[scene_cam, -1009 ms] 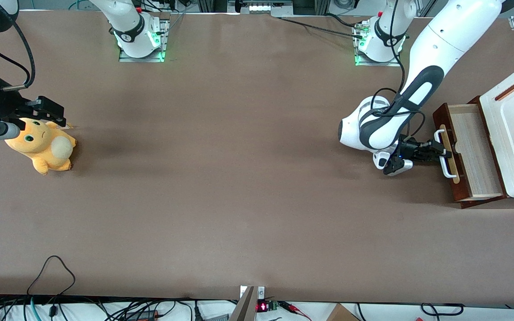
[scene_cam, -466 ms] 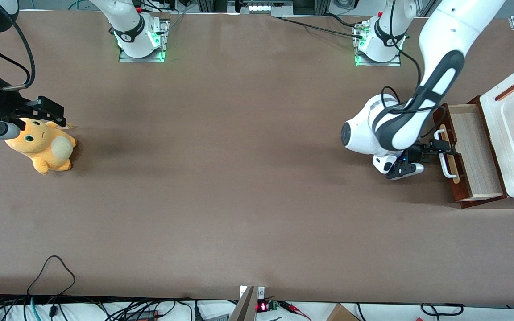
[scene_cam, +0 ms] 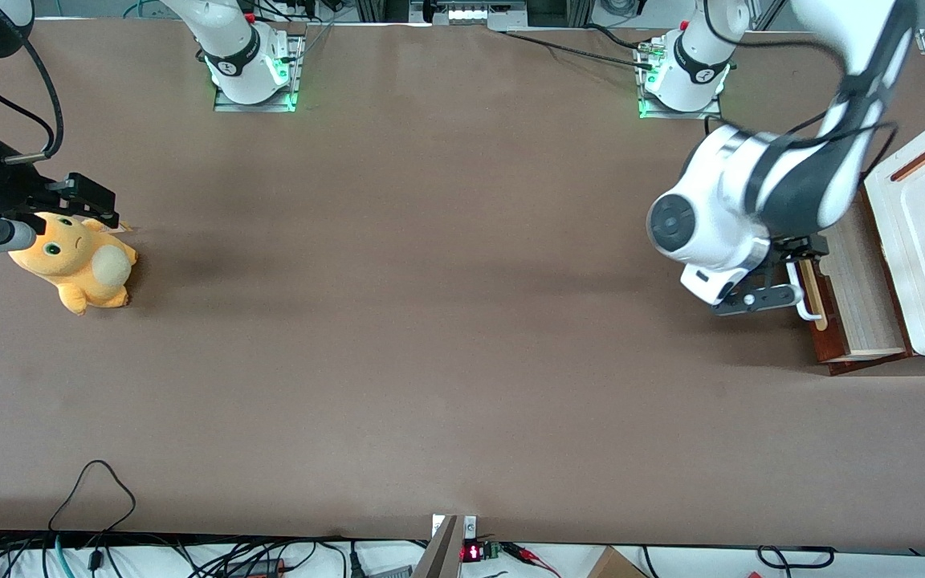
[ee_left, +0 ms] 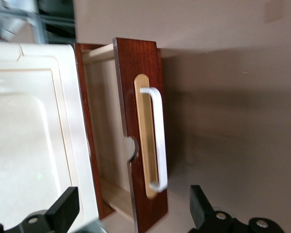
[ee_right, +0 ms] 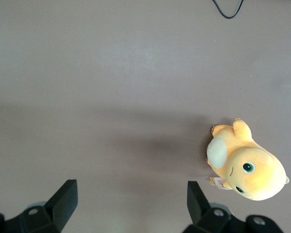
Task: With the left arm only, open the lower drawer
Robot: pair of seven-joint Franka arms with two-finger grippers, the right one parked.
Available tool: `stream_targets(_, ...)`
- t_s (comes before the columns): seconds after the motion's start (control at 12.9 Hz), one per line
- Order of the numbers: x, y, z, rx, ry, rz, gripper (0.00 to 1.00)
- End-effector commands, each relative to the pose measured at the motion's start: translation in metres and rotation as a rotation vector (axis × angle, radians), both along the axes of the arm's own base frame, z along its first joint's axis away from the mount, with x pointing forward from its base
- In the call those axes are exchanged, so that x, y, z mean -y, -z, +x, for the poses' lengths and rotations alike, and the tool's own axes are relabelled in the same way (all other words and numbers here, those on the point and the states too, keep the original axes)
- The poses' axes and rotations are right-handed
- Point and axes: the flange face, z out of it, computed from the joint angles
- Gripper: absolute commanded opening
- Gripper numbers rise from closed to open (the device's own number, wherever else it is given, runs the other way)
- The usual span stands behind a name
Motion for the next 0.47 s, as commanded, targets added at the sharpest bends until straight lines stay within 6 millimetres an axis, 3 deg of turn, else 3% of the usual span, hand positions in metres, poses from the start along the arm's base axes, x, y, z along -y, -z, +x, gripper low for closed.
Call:
stream_targets(0.0, -0.029, -0.076, 0.001, 0.004, -0.011, -0.223, 1.0)
stream_targets(0.16, -0.057, -0.112, -0.003, 0.032, -0.02, -0.444, 1.0)
stream_targets(0.23, -0.081, -0.129, -0.007, 0.074, -0.094, -0.594, 1.0)
stream_targets(0.39, -0.094, -0.156, -0.018, 0.109, -0.1, -0.74, 1.0)
